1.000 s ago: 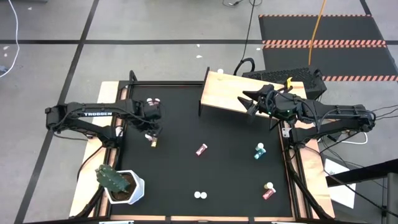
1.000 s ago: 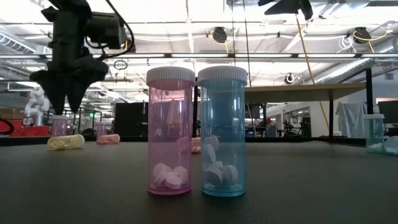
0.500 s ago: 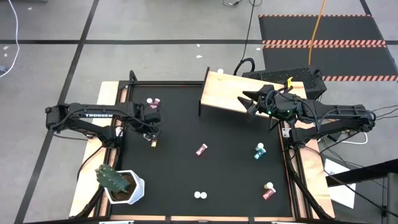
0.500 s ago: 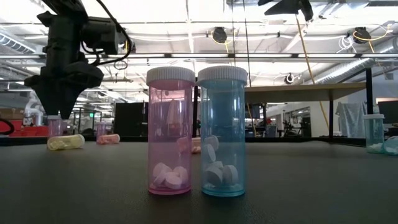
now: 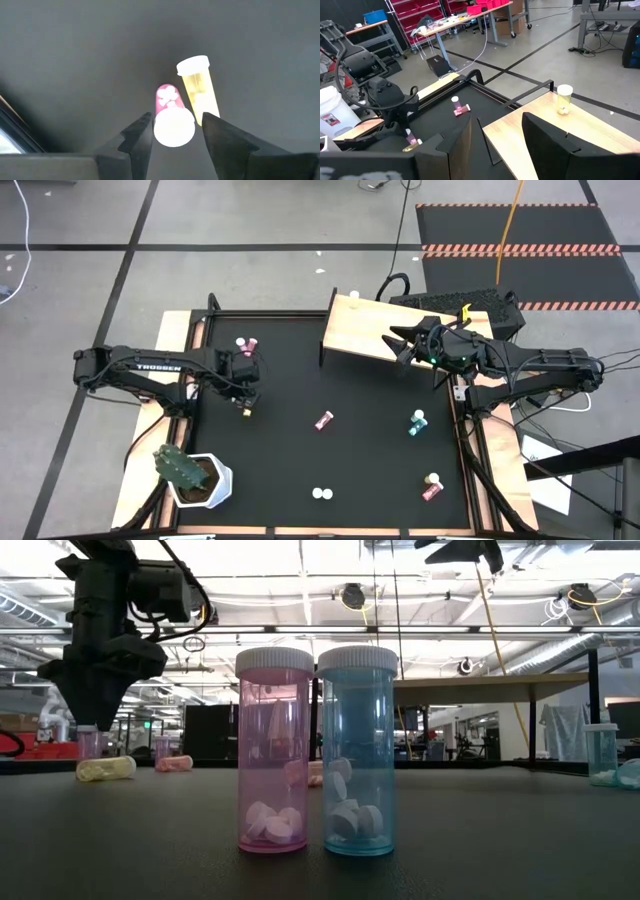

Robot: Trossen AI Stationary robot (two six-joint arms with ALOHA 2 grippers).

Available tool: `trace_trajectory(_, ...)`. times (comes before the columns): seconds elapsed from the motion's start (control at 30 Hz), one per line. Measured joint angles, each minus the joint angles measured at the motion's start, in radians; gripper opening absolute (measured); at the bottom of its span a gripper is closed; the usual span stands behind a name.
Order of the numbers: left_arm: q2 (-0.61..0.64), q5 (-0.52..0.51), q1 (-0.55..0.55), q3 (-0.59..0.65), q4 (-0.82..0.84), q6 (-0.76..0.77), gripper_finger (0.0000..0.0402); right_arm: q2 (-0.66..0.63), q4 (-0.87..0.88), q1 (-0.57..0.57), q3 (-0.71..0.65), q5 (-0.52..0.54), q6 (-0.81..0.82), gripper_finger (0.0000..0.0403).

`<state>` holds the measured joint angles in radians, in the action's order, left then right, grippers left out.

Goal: Pick and place medicine bottles onto shelf by color
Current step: Put the middle left pink pill bottle on the shelf

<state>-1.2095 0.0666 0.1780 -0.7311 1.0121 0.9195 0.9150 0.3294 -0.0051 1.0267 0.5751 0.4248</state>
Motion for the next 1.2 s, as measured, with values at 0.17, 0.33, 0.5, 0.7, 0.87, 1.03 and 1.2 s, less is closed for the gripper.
trace_trajectory(0.17,0.0,0.0,0.0,0.0,0.007,-0.001,0.0141,0.0,0.0,0.0,0.0,0.0,0.0,0.0171)
trace_trajectory(0.33,0.0,-0.001,0.0,0.0,0.01,-0.03,0.0149,0.0,0.0,0.0,0.0,0.0,0.001,0.0171)
trace_trajectory(0.5,0.0,-0.006,0.0,0.0,0.014,-0.055,0.0187,0.0,0.0,0.0,0.0,0.0,0.001,0.0171)
trace_trajectory(0.7,0.0,-0.006,0.0,0.0,0.041,-0.123,0.0217,0.0,-0.003,0.0,0.0,0.0,0.001,0.0171)
trace_trajectory(0.87,0.0,-0.006,0.0,0.0,0.03,-0.166,0.02,0.0,-0.005,0.0,0.0,0.0,0.008,0.0171)
trace_trajectory(1.03,0.0,-0.006,0.0,0.0,0.029,-0.183,0.0167,0.0,-0.01,0.0,0.0,0.0,0.009,0.0171)
trace_trajectory(1.2,0.0,-0.006,0.0,0.0,0.029,-0.192,0.0144,0.0,-0.012,0.0,0.0,0.0,0.009,0.0171)
